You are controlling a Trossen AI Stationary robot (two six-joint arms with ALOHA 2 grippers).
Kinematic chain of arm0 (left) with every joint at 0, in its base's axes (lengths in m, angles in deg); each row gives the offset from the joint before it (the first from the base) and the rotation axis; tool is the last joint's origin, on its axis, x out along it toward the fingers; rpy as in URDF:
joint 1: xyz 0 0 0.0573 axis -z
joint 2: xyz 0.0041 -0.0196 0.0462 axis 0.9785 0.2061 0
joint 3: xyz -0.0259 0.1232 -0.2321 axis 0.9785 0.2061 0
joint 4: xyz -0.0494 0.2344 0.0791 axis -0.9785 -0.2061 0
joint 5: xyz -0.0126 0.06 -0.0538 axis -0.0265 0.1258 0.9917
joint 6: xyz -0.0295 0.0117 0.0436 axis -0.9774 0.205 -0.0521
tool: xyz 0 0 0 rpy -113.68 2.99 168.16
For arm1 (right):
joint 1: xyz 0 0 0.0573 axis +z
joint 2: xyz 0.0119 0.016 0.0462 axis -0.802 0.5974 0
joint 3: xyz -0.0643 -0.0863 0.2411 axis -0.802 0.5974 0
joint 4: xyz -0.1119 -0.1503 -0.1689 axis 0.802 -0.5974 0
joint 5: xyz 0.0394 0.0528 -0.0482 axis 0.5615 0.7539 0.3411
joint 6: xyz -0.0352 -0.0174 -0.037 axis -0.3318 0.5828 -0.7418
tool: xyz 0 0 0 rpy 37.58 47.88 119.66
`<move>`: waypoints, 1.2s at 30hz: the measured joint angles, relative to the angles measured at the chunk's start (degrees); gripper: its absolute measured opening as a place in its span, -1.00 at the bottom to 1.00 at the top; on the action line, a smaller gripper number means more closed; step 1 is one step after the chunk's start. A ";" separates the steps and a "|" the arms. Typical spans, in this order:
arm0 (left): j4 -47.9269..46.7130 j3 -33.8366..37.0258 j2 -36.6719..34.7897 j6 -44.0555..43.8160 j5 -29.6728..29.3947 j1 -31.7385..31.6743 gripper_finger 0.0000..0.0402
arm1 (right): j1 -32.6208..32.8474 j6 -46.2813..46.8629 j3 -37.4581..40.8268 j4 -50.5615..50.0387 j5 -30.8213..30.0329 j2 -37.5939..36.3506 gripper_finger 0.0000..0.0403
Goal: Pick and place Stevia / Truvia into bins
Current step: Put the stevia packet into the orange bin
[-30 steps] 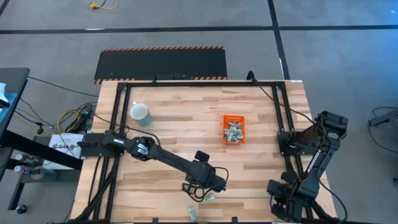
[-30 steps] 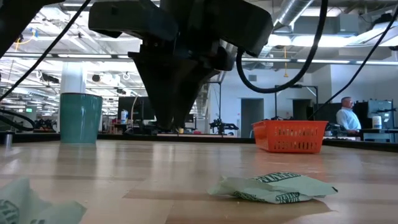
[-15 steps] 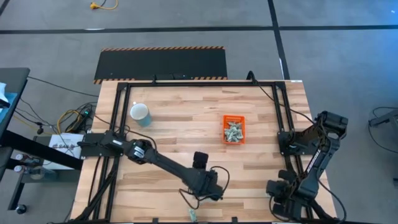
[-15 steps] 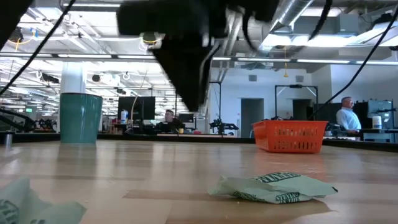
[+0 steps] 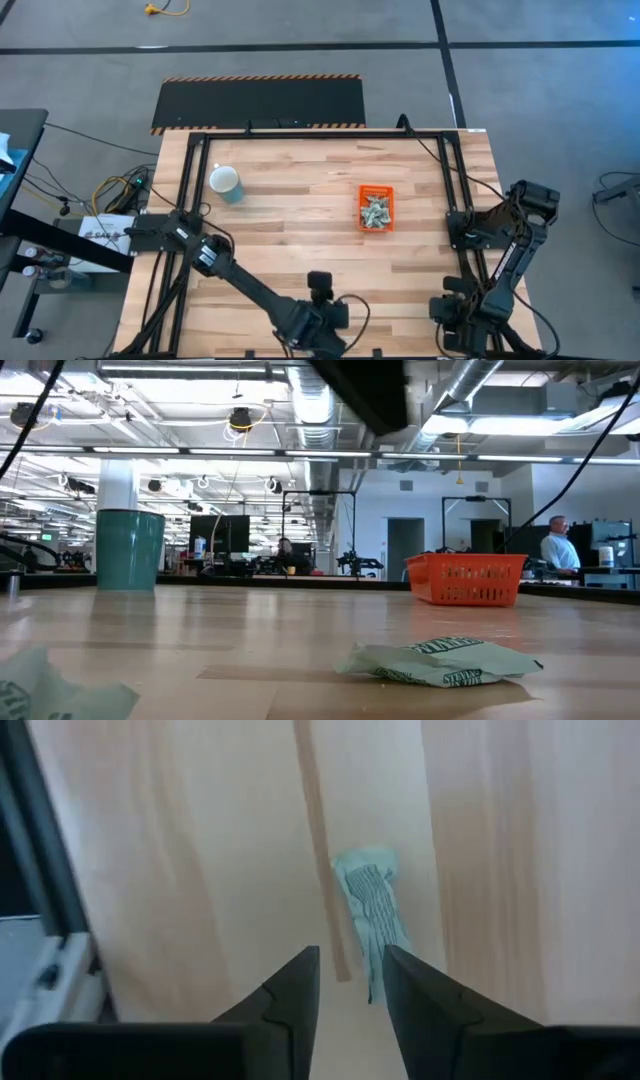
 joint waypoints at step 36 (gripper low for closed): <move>6.64 1.36 -0.15 -22.24 -12.21 3.43 -0.34 | -0.53 -1.36 -5.53 -12.62 -11.39 5.99 -0.99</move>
